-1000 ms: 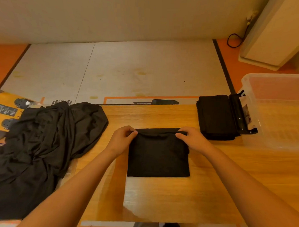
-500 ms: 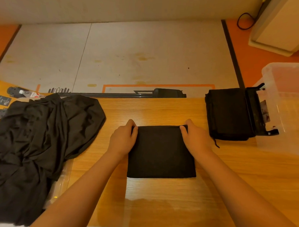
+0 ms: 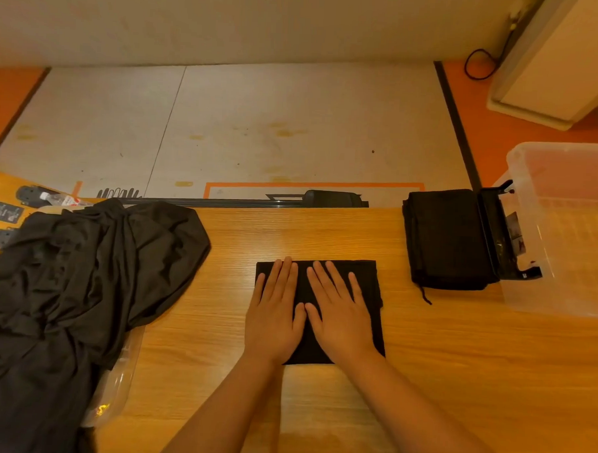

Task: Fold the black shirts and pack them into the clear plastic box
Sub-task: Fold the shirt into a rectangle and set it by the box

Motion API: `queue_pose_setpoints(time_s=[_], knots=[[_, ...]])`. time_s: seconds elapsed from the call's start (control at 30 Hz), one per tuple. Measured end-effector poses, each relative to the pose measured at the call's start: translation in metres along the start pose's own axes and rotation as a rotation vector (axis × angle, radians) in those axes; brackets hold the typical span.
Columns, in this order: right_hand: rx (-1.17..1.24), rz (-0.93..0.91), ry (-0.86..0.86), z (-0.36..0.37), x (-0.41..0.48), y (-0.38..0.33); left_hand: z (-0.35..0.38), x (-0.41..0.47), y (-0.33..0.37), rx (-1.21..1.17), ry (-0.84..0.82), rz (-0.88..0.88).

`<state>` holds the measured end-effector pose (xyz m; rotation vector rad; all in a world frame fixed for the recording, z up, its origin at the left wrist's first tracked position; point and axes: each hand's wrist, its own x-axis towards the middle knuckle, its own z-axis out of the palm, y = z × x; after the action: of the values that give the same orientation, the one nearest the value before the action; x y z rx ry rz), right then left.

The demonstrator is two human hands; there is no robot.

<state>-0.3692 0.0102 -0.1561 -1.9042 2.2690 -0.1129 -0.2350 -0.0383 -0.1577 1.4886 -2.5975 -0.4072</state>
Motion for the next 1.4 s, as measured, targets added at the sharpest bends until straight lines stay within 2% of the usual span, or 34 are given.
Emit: queue_pose_setpoints(time_s=[0.07,0.2,0.33,0.53,0.77,0.87,1.0,1.1,1.2,1.4], knots=[[-0.005,0.026,0.016,0.003,0.0,0.005,0.002,0.001,-0.003,0.001,0.008,-0.042],[-0.007,0.126,0.047,0.003,-0.001,0.01,0.004,0.002,-0.004,-0.031,0.058,-0.254],[-0.049,0.217,0.059,0.002,-0.001,0.027,0.004,0.0,-0.005,-0.02,0.045,-0.267],[-0.039,0.219,0.069,0.004,0.001,0.03,0.004,0.001,-0.004,-0.035,0.064,-0.269],[-0.065,0.22,0.056,0.002,0.001,0.029,0.002,0.002,0.0,0.007,0.039,-0.376],[-0.077,0.206,0.066,-0.006,0.001,0.028,-0.006,0.0,0.0,-0.016,0.024,-0.368],[-0.035,0.128,0.195,-0.025,-0.007,-0.002,-0.02,-0.011,0.02,-0.047,0.186,-0.262],[-0.067,0.001,0.125,-0.013,-0.02,-0.025,-0.008,-0.026,0.033,-0.038,0.129,-0.135],[-0.088,0.016,0.05,0.01,-0.035,-0.021,0.011,-0.041,0.023,0.02,0.042,-0.112],[-0.071,0.023,0.057,0.016,-0.037,-0.017,0.018,-0.039,0.02,0.068,0.053,-0.109]])
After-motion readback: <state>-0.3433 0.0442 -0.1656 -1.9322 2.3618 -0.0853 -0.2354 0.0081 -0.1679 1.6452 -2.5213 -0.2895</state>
